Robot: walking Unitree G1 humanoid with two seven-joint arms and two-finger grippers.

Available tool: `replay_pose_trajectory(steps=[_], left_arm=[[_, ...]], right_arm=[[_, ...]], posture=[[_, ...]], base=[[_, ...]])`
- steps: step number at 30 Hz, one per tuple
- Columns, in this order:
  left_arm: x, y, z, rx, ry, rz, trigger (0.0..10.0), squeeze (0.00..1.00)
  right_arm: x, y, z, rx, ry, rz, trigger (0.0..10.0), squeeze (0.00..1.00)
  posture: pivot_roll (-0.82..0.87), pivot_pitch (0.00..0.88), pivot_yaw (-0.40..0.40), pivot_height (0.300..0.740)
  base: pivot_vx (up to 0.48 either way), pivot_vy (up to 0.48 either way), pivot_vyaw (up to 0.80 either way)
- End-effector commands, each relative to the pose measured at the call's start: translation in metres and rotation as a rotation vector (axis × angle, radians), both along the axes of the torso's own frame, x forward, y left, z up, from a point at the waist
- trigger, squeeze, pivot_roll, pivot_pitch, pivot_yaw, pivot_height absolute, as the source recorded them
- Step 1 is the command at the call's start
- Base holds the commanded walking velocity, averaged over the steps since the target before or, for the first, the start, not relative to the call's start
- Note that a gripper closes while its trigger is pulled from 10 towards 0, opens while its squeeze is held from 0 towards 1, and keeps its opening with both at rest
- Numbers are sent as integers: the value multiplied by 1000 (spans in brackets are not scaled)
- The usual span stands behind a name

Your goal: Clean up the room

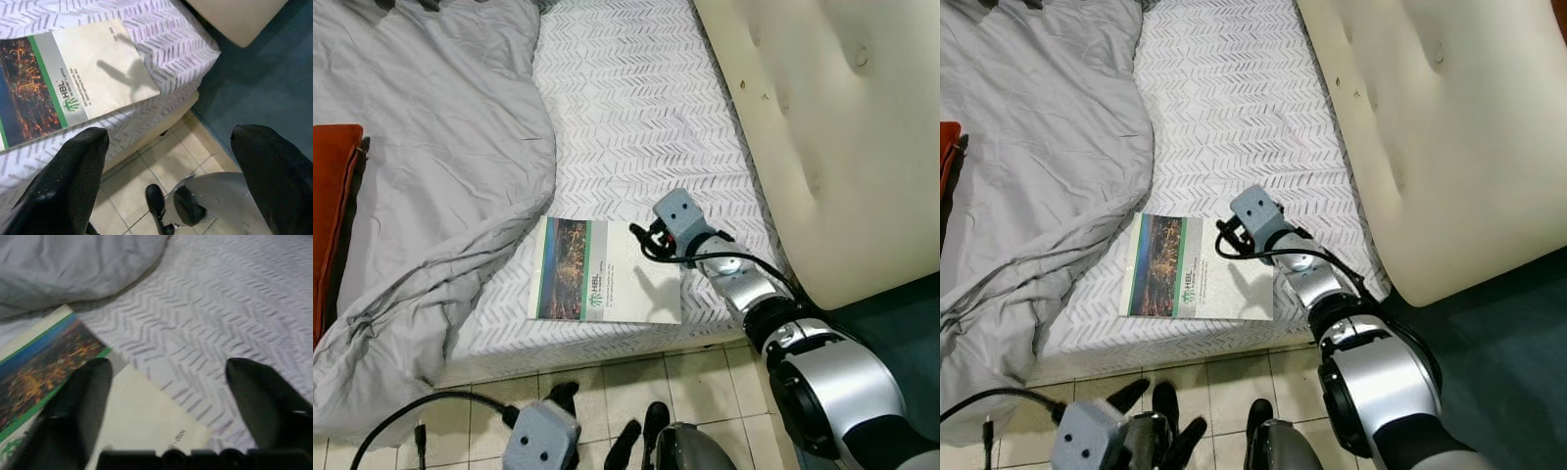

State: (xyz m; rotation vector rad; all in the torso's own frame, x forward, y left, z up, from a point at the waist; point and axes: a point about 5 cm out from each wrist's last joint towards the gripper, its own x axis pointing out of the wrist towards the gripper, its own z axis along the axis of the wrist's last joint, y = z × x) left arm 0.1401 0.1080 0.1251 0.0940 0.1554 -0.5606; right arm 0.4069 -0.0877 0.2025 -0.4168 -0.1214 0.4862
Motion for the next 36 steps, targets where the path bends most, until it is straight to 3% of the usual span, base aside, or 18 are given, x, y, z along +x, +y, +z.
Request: replay_pose_trajectory(steps=[1, 2, 3, 4, 5, 6, 8, 10, 12, 13, 14, 15, 18, 21, 23, 27, 30, 36], left_arm=[[3, 6, -13, 23, 37, 45, 10000, 0], [10, 10, -17, 31, 35, 73, 10000, 0], [19, 15, -21, 45, 26, 105, 10000, 0], [19, 15, -21, 45, 26, 105, 10000, 0], [27, 20, -25, 55, 18, 129, 10000, 0], [27, 20, -25, 55, 18, 129, 10000, 0], [50, 30, -39, 89, 9, 180, 10000, 0], [57, 34, -43, 94, 6, 203, 10000, 0], [72, 45, -50, 120, 2, 277, 10000, 0], [77, 51, -47, 135, -28, 311, 10000, 0], [77, 51, -47, 135, -28, 311, 10000, 0], [85, 53, -43, 138, -55, 326, 10000, 0], [93, 52, -41, 133, -77, 330, 10000, 0], [118, 39, -33, 115, -130, 285, 10000, 0], [125, 36, -31, 111, -145, 274, 10000, 0], [155, 26, -23, 89, -193, 250, 10000, 0], [163, 24, -24, 111, -198, 238, 10000, 0], [170, 24, -26, 122, -203, 228, 10000, 0]], right_arm=[[1, -10, 0, 93, -5, -44, 10000, 1000], [-1, -17, -7, 130, 7, -72, 10000, 1000], [-5, -26, -20, 188, 41, -104, 10000, 710], [-5, -26, -20, 188, 41, -104, 10000, 710], [-10, -35, -34, 234, 67, -137, 10000, 0], [-10, -35, -34, 234, 67, -137, 10000, 0], [-26, -52, -73, 341, 167, -207, 10000, 0], [-33, -58, -86, 391, 186, -239, 10000, 0], [-56, -77, -110, 538, 179, -381, 10000, 0], [-84, -93, -123, 599, 143, -514, 10000, 0], [-84, -93, -123, 599, 143, -514, 10000, 0], [-104, -98, -128, 589, 109, -562, 10000, 0], [-121, -98, -131, 572, 75, -568, 10000, 0], [-140, -97, -144, 531, 85, -554, 10000, 0], [-142, -98, -147, 536, 99, -563, 10000, 0], [-144, -106, -143, 541, 149, -605, 10000, 0], [-137, -104, -140, 536, 138, -599, 10000, 0], [-136, -98, -133, 413, 99, -567, 10000, 0]], posture=[[128, 445, -116, 740], [123, 421, -123, 740], [113, 381, -123, 740], [113, 381, -123, 740], [103, 358, -128, 740], [103, 358, -128, 740], [59, 257, -126, 740], [59, 257, -126, 740], [20, 156, -115, 740], [4, 116, -104, 740], [4, 116, -104, 740], [-10, 64, -80, 740], [-22, 24, -60, 740], [-30, 0, -23, 740], [-31, 0, -16, 740], [-61, 0, 32, 740], [-70, 0, 48, 740], [-84, 0, 47, 740]], base=[[0, 0, 0], [0, 0, 0], [0, 0, 0], [0, 0, 0], [0, 0, 0], [0, 0, 0], [0, 0, 0], [0, 0, 0], [0, 0, 0], [0, 0, 0], [0, 0, 0], [0, 0, 0], [0, 0, 0], [0, 0, 0], [0, 0, 0], [0, 0, 177], [0, 0, 685], [0, 0, 103]])
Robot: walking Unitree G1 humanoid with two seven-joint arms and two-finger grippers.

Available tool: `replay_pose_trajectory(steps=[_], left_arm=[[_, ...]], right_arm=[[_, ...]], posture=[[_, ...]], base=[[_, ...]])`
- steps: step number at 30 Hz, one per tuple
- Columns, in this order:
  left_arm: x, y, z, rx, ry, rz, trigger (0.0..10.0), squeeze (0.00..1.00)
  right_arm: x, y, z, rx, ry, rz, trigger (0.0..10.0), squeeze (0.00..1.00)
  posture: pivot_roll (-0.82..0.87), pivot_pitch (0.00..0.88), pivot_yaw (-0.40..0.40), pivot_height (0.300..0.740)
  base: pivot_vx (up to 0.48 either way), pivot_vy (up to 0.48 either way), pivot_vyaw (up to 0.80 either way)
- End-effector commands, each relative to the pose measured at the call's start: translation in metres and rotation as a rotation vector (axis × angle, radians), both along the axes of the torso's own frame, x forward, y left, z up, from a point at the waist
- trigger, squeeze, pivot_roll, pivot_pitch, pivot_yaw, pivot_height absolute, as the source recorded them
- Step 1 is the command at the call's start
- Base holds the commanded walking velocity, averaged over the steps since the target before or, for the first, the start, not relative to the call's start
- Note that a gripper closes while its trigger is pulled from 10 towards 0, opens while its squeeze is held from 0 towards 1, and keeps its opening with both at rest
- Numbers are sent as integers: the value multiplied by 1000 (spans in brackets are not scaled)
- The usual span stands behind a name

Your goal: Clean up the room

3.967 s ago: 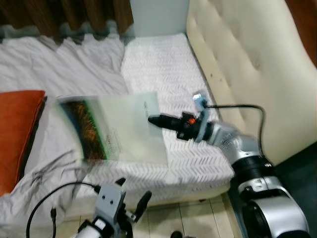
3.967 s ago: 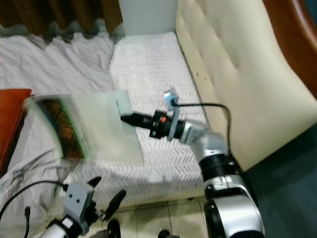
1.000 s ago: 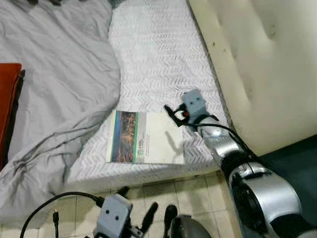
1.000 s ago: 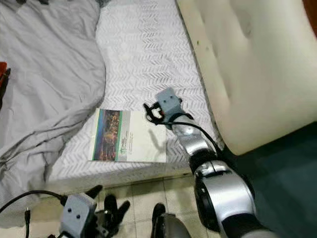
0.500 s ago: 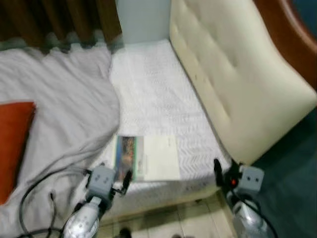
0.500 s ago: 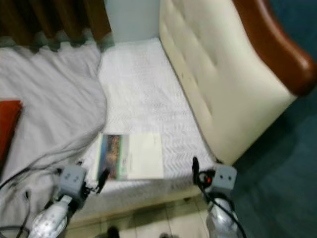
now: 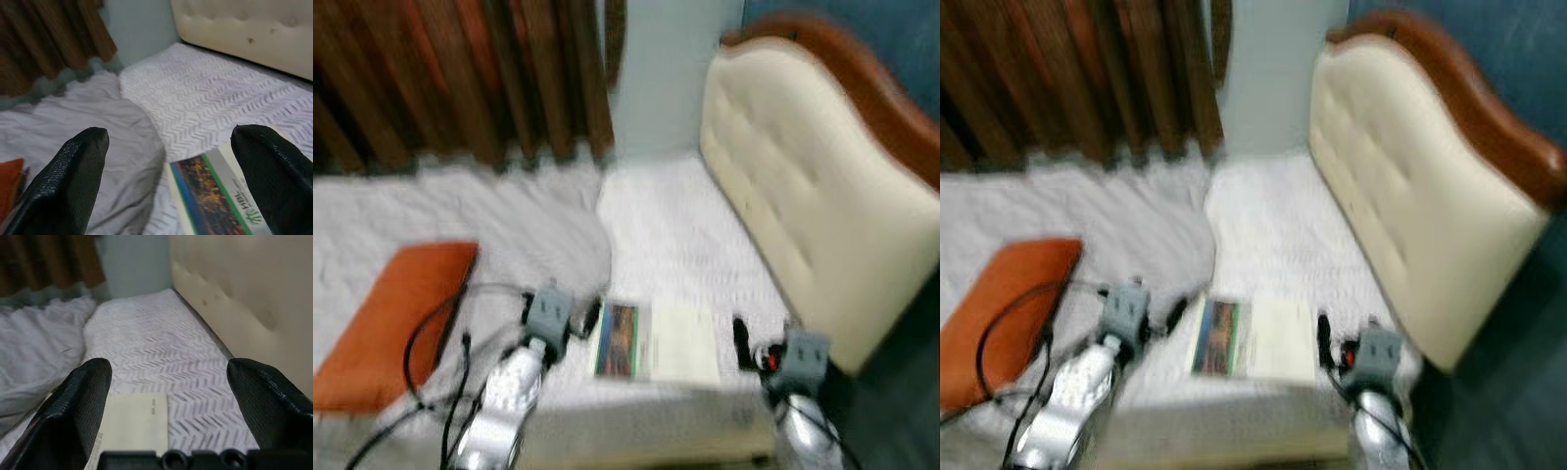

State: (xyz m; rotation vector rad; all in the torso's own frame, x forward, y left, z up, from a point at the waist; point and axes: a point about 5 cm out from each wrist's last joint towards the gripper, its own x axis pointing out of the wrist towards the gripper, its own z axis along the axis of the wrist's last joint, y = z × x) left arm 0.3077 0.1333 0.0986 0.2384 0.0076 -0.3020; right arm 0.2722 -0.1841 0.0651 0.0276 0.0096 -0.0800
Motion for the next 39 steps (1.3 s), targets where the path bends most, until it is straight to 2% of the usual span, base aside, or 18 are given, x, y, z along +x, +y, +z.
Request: replay_pose_trajectory(steps=[1, 9, 13, 14, 15, 20, 22, 27, 32, 39], left_arm=[[4, -1, 0, 8, -7, -11, 10000, 0], [9, -6, -9, -12, 23, -6, 10000, 0], [12, -11, -9, -75, 26, 5, 10000, 0], [9, -9, -7, -110, 20, 6, 10000, 0], [9, -9, -7, -110, 20, 6, 10000, 0], [-14, 4, -7, -191, -28, 44, 10000, 0], [-24, 7, -16, -187, -7, 74, 10000, 0], [-27, 5, -23, -169, 7, 106, 10000, 0], [-27, 5, -23, -141, 12, 80, 10000, 0], [-26, 10, -21, -98, 5, 55, 10000, 0]], right_arm=[[-2, -2, 6, -43, -9, -1, 10000, 0], [-2, 1, 7, -53, 11, 4, 10000, 0], [3, 4, 10, -60, 28, 22, 10000, 0], [2, 3, 9, -61, 31, 24, 10000, 0], [2, 3, 9, -61, 31, 24, 10000, 0], [-4, 0, 3, -86, 72, 57, 10000, 0], [-5, -1, 1, -91, 92, 81, 10000, 0], [0, 0, -1, -112, 123, 148, 10000, 0], [4, 3, 1, -121, 112, 160, 10000, 0], [-1, 10, -5, -85, 119, 161, 10000, 0]], posture=[[-84, 0, 47, 740], [-110, 0, 37, 740], [-106, 0, 13, 717], [-97, 0, 2, 712], [-97, 0, 2, 712], [-62, 0, -48, 688], [-45, 0, -75, 679], [-23, 0, -120, 660], [-17, 0, -117, 650], [-23, 0, -85, 650]], base=[[0, 0, 0], [0, 0, 0], [0, 0, 0], [0, 0, 0], [0, 0, 0], [0, 0, 0], [0, 0, 0], [0, 0, 0], [0, 0, 0], [0, 0, 0]])
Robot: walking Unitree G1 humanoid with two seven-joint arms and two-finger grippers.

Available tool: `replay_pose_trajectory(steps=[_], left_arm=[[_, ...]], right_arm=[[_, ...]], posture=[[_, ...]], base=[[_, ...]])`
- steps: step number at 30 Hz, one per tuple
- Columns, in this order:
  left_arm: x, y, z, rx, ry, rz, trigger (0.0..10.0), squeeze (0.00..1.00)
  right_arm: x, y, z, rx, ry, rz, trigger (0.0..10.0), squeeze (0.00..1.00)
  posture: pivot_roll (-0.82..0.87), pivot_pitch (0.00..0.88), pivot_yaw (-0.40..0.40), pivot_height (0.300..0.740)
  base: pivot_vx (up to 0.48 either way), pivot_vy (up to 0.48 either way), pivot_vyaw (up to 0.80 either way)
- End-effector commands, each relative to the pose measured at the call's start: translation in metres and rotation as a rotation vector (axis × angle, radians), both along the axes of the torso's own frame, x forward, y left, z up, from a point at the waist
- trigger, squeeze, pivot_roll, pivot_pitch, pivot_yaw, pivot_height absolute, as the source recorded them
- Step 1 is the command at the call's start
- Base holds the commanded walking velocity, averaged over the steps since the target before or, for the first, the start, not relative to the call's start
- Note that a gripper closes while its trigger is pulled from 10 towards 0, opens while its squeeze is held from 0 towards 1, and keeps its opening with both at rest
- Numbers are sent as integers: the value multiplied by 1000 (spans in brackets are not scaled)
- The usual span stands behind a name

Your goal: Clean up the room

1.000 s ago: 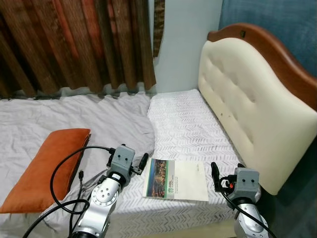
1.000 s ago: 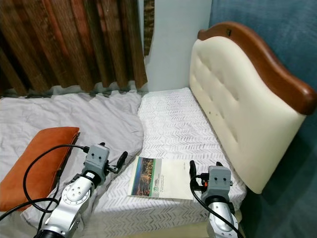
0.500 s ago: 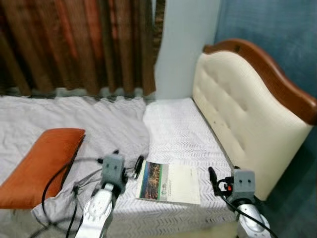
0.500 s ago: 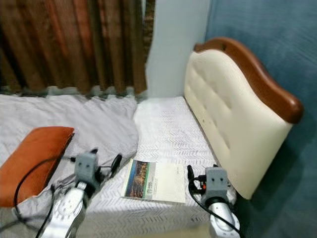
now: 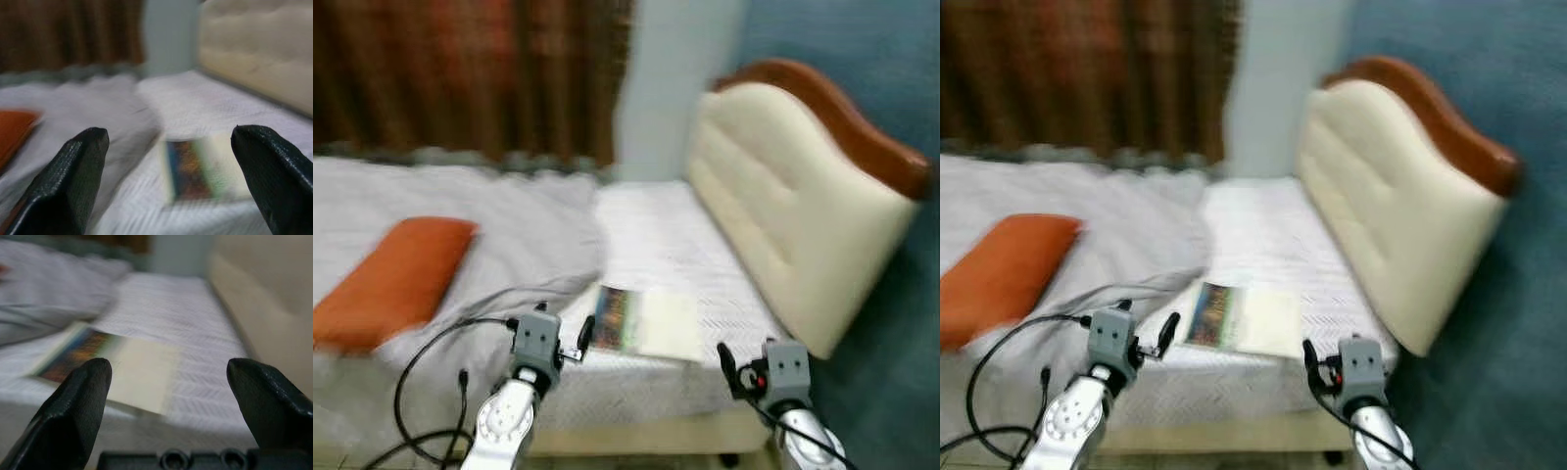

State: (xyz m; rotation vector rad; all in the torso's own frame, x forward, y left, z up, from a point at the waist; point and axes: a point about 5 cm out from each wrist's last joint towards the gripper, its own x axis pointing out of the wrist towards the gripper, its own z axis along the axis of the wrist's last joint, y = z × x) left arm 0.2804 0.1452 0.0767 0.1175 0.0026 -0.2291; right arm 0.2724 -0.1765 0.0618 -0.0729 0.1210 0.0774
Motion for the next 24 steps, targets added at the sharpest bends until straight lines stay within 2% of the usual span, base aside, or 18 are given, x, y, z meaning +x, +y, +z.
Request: replay_pose_trajectory(steps=[1, 5, 8, 11, 24], left_arm=[[2, -1, 1, 37, -5, -10, 10000, 0], [2, -2, 1, 42, -7, 0, 10000, 0], [2, -2, 1, -1, -16, 32, 10000, 0], [3, -4, -4, -32, 11, 30, 10000, 0], [7, -5, -5, -8, 8, -25, 10000, 0]], right_arm=[[-1, 2, -2, 15, 7, 0, 10000, 0], [-2, 2, -3, 21, 8, 3, 10000, 0], [-1, 2, -3, 25, 9, 19, 10000, 0], [1, 2, -4, 27, 14, 22, 10000, 0], [7, 4, -4, 18, 8, 46, 10000, 0]], posture=[[-23, 0, -85, 650], [-25, 0, -77, 650], [-26, 0, -77, 650], [-25, 0, -80, 650], [-17, 0, -83, 650]], base=[[0, 0, 0], [0, 0, 0], [102, 0, 0], [458, 0, 0], [461, 0, 0]])
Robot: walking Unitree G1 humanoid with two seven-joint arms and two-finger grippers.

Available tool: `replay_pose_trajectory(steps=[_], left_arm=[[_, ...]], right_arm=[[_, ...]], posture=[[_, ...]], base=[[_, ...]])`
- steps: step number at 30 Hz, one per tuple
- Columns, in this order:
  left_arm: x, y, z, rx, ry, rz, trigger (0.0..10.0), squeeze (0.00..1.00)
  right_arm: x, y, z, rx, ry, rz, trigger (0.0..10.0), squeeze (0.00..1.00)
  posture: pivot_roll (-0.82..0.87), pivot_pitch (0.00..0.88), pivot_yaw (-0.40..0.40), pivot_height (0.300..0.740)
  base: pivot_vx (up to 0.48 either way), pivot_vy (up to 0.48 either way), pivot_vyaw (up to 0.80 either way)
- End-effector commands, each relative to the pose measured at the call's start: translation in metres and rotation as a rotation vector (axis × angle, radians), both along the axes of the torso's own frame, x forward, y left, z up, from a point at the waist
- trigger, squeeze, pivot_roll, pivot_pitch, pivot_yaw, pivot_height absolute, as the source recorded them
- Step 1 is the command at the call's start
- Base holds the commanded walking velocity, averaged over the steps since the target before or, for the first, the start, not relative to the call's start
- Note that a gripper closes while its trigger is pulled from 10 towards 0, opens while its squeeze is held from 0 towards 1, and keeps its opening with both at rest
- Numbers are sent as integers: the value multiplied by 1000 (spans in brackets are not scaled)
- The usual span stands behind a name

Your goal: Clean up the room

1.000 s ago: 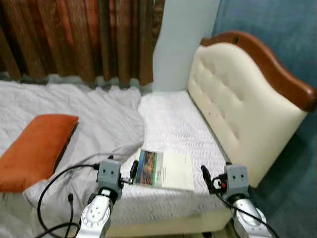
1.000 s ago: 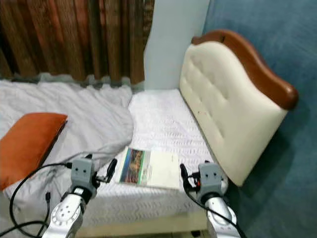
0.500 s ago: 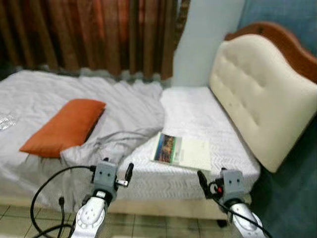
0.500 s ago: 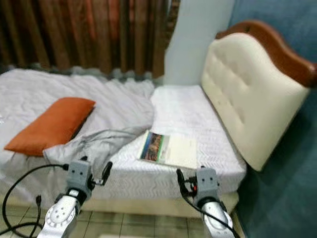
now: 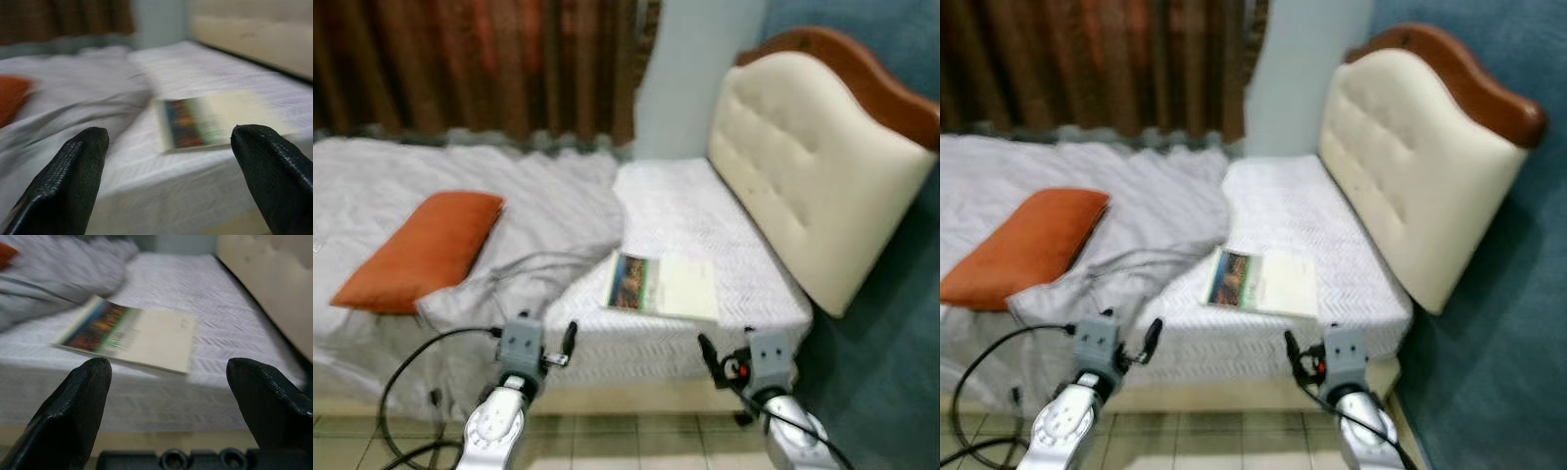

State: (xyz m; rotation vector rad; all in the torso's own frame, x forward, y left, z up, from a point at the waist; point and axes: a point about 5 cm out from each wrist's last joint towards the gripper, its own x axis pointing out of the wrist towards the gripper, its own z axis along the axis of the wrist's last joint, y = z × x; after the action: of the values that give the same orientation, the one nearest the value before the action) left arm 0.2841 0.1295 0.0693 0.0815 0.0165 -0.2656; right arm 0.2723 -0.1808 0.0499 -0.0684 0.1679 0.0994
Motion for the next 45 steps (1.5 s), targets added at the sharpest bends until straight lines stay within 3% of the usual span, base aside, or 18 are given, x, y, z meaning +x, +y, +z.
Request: replay_pose_trajectory(steps=[1, 22, 28, 29, 30, 32, 34, 35, 37, 38, 39, 40, 42, 43, 44, 45], left_arm=[[4, 10, 3, 28, -13, 8, 10000, 0], [6, 10, 4, 23, -22, -4, 10000, 0], [7, 10, 8, 64, -39, -18, 10000, 0], [6, 11, 14, 68, -57, -33, 10000, 0], [6, 11, 14, 68, -57, -33, 10000, 0], [1, 10, 41, 58, -111, -115, 10000, 0], [-2, 8, 51, 54, -132, -163, 10000, 0], [-2, 8, 51, 54, -132, -163, 10000, 0], [-14, 1, 64, 71, -149, -272, 10000, 0], [-19, -1, 66, 86, -151, -300, 10000, 0], [-19, -1, 66, 86, -151, -300, 10000, 0], [-32, 2, 69, 114, -145, -302, 10000, 0], [-36, 5, 70, 122, -142, -296, 10000, 0], [-50, 11, 76, 129, -122, -273, 10000, 0], [-50, 11, 76, 129, -122, -273, 10000, 0], [-61, 17, 79, 124, -94, -253, 10000, 0]], right_arm=[[7, 8, 8, 17, -39, 26, 10000, 0], [16, 17, 5, 34, -17, 58, 10000, 0], [23, 18, -12, 85, 117, 21, 10000, 0], [24, 17, -23, 114, 191, -20, 10000, 0], [24, 17, -23, 114, 191, -20, 10000, 0], [23, 17, -36, 158, 284, -89, 10000, 0], [24, 18, -38, 178, 297, -107, 10000, 0], [24, 18, -38, 178, 297, -107, 10000, 0], [31, 23, -37, 201, 291, -133, 10000, 0], [34, 25, -35, 206, 288, -143, 10000, 0], [34, 25, -35, 206, 288, -143, 10000, 0], [43, 29, -29, 207, 270, -153, 10000, 0], [46, 30, -26, 204, 260, -156, 10000, 0], [54, 30, -16, 185, 221, -168, 10000, 0], [54, 30, -16, 185, 221, -168, 10000, 0], [61, 29, -9, 171, 196, -178, 10000, 0]], posture=[[-17, 0, -83, 650], [-12, 0, -83, 650], [2, 10, -69, 650], [28, 62, -62, 650], [28, 62, -62, 650], [60, 186, -24, 650], [60, 186, -24, 650], [60, 186, -24, 650], [100, 307, -17, 650], [108, 327, -15, 650], [108, 327, -15, 650], [141, 409, -11, 650], [141, 409, -11, 650], [178, 474, -10, 650], [178, 474, -10, 650], [188, 493, -10, 650]], base=[[461, 0, 0], [461, 0, 0], [306, 0, 0], [0, 0, 0], [0, 0, 0], [0, 0, 0], [0, 0, 0], [0, 0, 0], [0, 0, 0], [0, 0, 0], [0, 0, 0], [0, 0, 0], [0, 0, 0], [0, 0, 0], [0, 0, 0], [0, 0, 0]])
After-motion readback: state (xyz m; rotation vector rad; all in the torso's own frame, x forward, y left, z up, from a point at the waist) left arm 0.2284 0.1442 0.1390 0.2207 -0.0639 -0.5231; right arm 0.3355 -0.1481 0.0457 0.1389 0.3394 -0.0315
